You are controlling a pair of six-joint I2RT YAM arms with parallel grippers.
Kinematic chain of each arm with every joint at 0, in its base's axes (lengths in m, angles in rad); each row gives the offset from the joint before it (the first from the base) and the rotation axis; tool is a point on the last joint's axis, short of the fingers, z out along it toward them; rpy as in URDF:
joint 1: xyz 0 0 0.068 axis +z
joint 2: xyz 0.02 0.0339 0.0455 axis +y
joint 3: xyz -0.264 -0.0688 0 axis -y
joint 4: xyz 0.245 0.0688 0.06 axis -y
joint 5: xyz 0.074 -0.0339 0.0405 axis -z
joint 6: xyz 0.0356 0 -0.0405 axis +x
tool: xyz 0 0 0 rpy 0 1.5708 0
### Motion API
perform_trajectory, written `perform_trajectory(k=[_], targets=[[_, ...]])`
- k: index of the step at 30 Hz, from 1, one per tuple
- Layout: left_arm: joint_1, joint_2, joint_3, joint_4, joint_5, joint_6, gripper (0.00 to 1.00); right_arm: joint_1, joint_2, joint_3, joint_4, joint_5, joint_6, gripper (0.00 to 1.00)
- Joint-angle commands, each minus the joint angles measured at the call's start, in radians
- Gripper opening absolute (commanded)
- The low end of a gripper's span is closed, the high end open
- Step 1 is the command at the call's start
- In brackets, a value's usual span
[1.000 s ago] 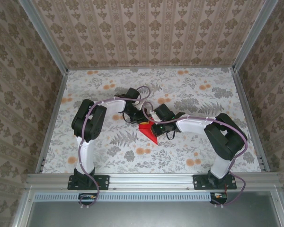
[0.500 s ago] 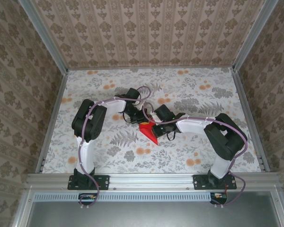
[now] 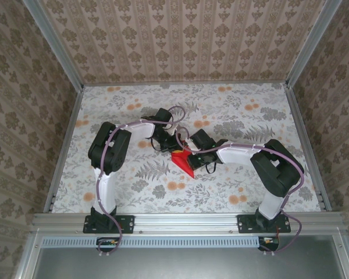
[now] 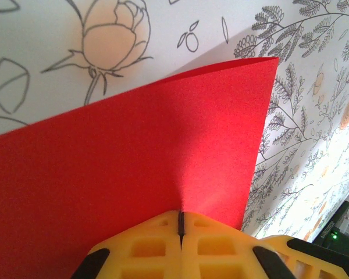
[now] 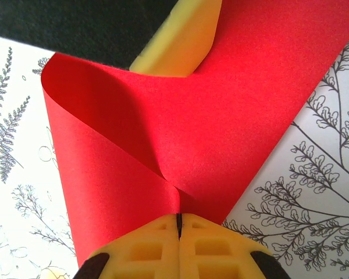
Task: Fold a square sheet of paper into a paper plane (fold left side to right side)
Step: Third fold the triangle at the center of the table.
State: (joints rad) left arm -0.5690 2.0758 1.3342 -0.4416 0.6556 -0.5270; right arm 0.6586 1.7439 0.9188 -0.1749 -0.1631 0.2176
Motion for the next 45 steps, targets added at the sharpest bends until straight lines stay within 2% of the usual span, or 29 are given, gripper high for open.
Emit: perform_trajectory(k=[1, 12, 45], targets=[[-0.006, 0.023, 0.011, -0.013, -0.006, 0.0, 0.06, -0.005, -0.026, -0.005, -0.002, 0.022, 0.02, 0.0], [-0.006, 0.023, 0.01, -0.012, -0.006, -0.001, 0.06, -0.005, -0.051, -0.006, -0.007, 0.029, 0.017, 0.0], [-0.008, 0.024, 0.013, -0.01, -0.005, -0.002, 0.06, -0.005, 0.023, 0.027, -0.034, 0.031, 0.011, 0.0]])
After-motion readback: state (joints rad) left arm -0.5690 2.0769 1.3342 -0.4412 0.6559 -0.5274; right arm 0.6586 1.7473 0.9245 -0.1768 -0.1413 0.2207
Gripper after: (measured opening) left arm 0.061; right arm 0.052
